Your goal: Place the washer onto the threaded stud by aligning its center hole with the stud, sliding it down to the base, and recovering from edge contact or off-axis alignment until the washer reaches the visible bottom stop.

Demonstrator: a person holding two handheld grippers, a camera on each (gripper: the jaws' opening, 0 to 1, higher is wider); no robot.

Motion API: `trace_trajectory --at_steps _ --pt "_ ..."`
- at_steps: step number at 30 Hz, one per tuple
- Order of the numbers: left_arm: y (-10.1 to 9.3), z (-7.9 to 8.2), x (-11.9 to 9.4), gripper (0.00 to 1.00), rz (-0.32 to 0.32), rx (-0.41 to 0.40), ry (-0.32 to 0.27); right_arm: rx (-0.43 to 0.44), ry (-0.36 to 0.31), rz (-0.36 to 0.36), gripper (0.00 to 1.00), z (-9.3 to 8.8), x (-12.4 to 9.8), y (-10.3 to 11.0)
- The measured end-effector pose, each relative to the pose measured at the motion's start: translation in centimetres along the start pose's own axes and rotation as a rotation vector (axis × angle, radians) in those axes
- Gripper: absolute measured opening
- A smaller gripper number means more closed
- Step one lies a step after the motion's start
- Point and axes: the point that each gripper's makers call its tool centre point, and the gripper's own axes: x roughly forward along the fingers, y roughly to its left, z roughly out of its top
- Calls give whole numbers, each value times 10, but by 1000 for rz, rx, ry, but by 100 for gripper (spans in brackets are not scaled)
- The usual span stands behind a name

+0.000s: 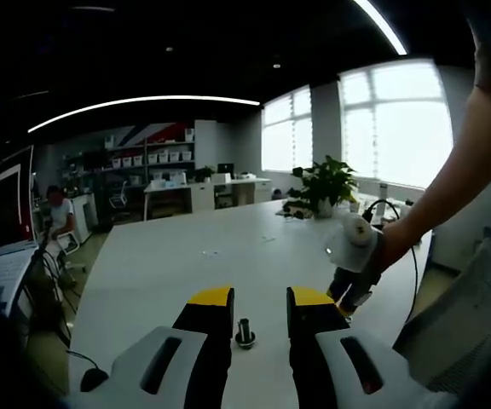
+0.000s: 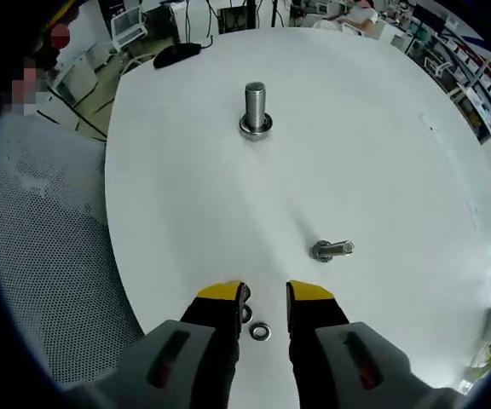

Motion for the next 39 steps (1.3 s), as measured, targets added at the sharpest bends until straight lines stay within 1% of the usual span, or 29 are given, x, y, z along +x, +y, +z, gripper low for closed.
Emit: trace_trajectory --at_steps 7,13,21,39 --pt "1 0 0 23 4 1 2 -9 20 31 22 -10 8 12" --pt "3 0 0 23 9 -2 3 -13 29 46 23 -14 14 18" --pt "3 -1 0 23 11 -3 4 -23 43 49 23 -19 17 20" --pt "2 -2 0 23 7 -1 8 -37 56 58 22 -20 22 21"
